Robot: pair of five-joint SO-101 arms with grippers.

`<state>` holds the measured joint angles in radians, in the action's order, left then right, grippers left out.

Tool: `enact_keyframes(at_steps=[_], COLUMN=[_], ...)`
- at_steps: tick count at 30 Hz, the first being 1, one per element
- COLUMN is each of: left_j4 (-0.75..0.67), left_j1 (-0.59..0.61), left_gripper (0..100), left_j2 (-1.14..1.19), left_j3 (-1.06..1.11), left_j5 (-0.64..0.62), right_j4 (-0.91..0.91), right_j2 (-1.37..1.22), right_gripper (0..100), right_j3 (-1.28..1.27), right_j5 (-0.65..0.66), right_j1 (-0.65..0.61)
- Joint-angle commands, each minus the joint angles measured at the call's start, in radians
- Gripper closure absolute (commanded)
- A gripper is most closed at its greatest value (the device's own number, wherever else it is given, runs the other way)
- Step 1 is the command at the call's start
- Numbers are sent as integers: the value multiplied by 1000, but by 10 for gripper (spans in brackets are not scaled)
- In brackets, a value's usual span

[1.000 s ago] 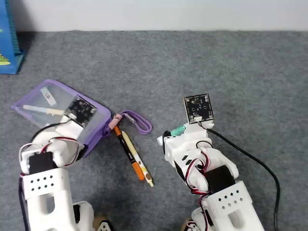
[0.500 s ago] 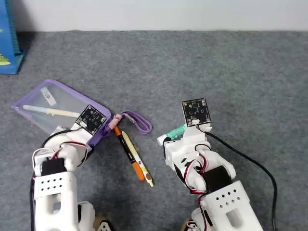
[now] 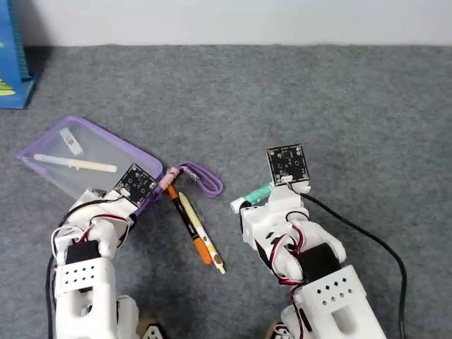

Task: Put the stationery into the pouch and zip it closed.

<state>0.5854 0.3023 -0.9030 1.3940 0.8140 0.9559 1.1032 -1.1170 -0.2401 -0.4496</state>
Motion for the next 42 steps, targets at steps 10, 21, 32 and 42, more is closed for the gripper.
enact_keyframes(at_steps=[10,21,32,42], left_j4=[-296,-420,-517,-385], left_j1=[64,95,97,149], left_gripper=[721,795,986,987], left_j2=[-23,-26,-26,-26], left_j3=[150,226,265,64], left_j5=[15,12,-18,-275], right_j4=[-5,-5,-4,-4], right_j2=[16,16,16,16], right_gripper=[790,791,793,793], right_j3=[12,12,12,12], right_j5=[-12,-12,-12,-12], right_j1=[4,4,4,4])
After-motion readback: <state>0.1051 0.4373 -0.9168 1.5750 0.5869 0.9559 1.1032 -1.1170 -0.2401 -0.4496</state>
